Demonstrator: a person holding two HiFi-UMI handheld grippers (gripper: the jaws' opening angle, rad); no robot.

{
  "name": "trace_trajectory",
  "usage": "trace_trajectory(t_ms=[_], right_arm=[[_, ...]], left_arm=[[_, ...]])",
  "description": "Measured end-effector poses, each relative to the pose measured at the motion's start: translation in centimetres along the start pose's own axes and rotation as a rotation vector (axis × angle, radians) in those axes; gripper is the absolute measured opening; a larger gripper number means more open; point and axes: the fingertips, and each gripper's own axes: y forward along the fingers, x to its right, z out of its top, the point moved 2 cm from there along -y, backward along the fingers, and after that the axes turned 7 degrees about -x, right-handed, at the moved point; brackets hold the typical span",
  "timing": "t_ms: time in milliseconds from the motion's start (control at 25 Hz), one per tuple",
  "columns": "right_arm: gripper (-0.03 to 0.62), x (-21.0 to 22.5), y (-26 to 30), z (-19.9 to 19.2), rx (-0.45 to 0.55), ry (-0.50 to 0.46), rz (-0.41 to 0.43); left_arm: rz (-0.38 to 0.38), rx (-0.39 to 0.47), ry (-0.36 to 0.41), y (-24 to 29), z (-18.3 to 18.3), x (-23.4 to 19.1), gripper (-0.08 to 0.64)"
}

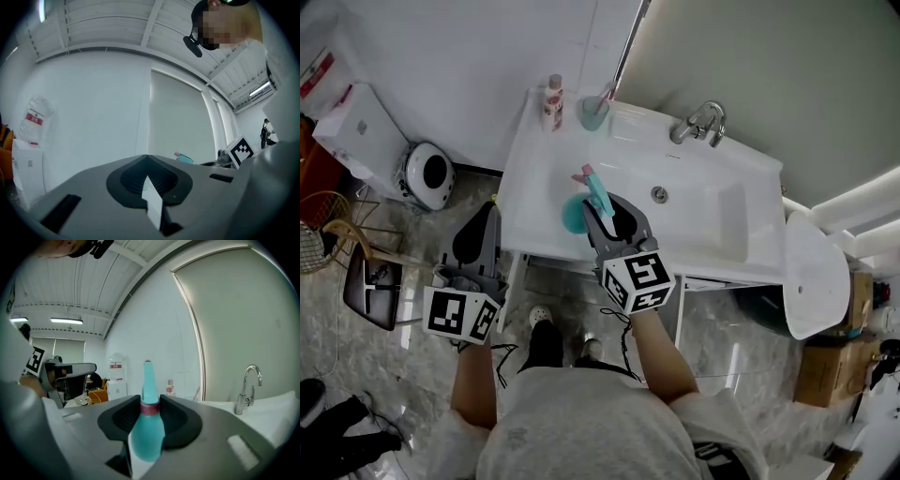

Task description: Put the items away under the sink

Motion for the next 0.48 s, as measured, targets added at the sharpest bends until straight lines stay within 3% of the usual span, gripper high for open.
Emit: trace_trajectory(t_ms=[480], right_arm=[[0.141, -0.2, -7.9, -0.8, 0.034, -0.02, 0.078]], left_arm=[[0.061, 0.044, 0.025, -4.3, 0.7, 7.9, 0.003]])
